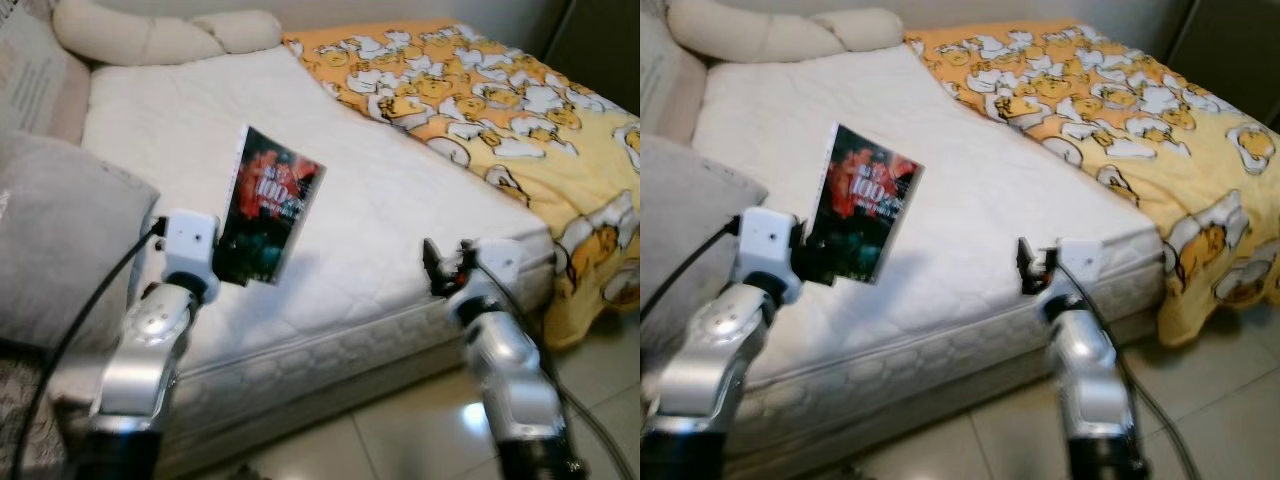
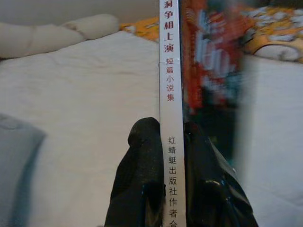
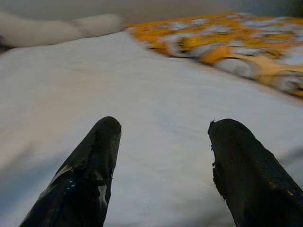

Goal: Clean up the room

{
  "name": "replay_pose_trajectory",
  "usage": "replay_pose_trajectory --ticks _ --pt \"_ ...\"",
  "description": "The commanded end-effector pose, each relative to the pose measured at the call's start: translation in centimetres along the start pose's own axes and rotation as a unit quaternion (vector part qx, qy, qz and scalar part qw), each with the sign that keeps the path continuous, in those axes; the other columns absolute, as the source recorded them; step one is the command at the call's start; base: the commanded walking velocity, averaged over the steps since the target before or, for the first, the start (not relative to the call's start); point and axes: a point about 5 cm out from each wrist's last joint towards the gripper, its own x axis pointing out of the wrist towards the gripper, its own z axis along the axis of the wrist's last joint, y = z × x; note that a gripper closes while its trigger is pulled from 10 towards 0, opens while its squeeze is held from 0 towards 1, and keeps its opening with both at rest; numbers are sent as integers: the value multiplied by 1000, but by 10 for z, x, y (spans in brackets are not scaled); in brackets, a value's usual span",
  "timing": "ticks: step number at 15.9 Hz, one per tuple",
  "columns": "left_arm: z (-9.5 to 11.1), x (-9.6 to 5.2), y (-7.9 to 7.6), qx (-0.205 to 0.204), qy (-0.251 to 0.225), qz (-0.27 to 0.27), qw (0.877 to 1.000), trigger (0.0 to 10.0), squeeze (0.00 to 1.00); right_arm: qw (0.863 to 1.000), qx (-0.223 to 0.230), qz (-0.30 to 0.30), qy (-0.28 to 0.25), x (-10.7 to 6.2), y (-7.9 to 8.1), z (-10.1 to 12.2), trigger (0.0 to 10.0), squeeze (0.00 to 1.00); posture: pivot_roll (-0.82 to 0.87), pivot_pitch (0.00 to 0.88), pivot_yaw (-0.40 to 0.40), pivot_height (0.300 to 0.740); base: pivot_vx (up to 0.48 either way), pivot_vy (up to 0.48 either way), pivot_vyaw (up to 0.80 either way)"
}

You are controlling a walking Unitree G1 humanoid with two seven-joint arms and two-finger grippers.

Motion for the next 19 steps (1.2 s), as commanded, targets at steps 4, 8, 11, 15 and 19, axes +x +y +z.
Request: replay_pose_trajectory --ticks 4,8,11,15,19 --pt "11 0 1 5 -26 4 1000 10000 0 999 -28 19 -1 -1 1 2 10000 0 -105 0 -21 740 322 0 311" --pt "10 0 1 6 -26 1 1000 10000 0 1000 -6 5 -5 -1 0 1 10000 0 -108 0 -20 740 325 0 400" --pt "10 2 -2 8 -27 -7 1000 10000 0 1000 -12 0 -7 1 -4 3 10000 0 -108 0 -15 740 321 0 0" --pt "11 2 -1 9 -27 -8 1000 10000 0 1000 -12 0 -9 3 -2 4 10000 0 -103 0 -16 740 321 0 0" --pt "11 0 1 10 -27 -5 1000 10000 0 1000 -10 5 -9 5 1 4 10000 0 -98 0 -18 740 323 0 0"
